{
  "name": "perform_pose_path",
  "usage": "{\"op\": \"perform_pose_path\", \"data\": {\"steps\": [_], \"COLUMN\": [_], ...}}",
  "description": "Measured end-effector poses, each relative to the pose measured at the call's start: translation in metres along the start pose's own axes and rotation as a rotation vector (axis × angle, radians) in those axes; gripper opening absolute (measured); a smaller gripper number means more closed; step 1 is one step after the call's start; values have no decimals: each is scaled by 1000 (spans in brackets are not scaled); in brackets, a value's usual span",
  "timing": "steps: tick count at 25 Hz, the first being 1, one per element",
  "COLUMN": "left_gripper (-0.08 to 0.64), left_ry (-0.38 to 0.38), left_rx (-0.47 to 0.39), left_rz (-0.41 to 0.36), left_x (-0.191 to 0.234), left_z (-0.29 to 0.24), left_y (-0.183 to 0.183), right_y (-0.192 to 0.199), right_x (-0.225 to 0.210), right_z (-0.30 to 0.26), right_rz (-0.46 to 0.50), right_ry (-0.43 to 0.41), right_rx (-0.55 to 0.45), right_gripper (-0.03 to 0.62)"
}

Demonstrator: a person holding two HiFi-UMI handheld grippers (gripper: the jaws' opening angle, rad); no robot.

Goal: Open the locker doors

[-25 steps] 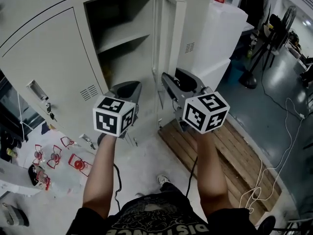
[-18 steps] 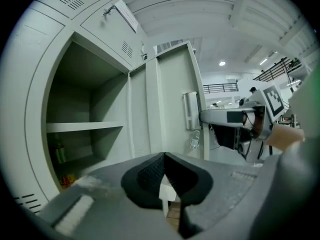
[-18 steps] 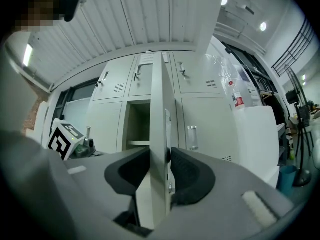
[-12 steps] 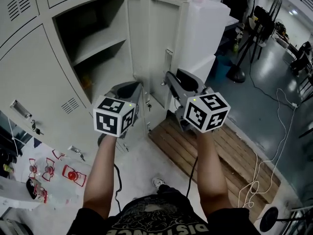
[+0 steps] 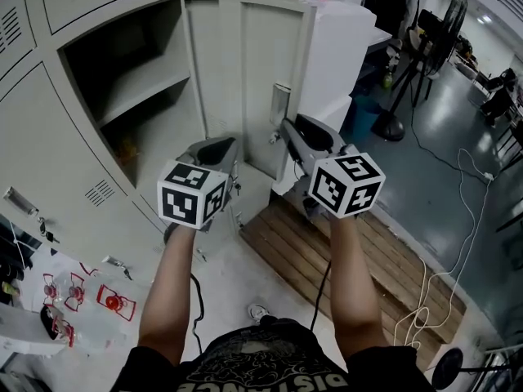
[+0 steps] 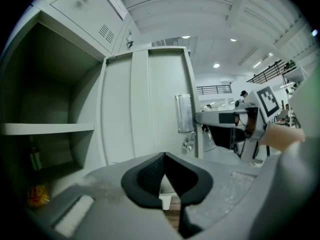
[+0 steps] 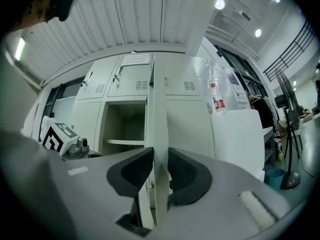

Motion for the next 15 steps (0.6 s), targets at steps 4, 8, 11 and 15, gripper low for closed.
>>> {"op": "perform_pose_path", "data": {"steps": [4,8,11,15], "left_gripper": [3,3,3,3], "left_ry": [-6,-13,-15,-14], "left_rx": [1,3,3,-1], "left_rz": [-3,-4,-4,-5], "left_x": [2,5,6,5], "left_z": [-7,-6,-1,10], "left_y": [-1,-2,-2,-5], "right_y": [0,0,-3,-8], "right_x": [-10,-12,-11,-6], "right_z": [-3,-3,3,15], "right_rz": [6,14,27,34], "right_ry": [6,12,33,62], "right_rx": [4,7,4,-4], "right_gripper": [95,95,98,99]}}
Point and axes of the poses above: the fingertips, and each gripper's own axes: z backward along the fingers, x to its left, y out of its underside, the point moved 3 cm from there along z, backward along the fingers, and after that the axes turned 10 degrees about -x, right-handed, at the moved point
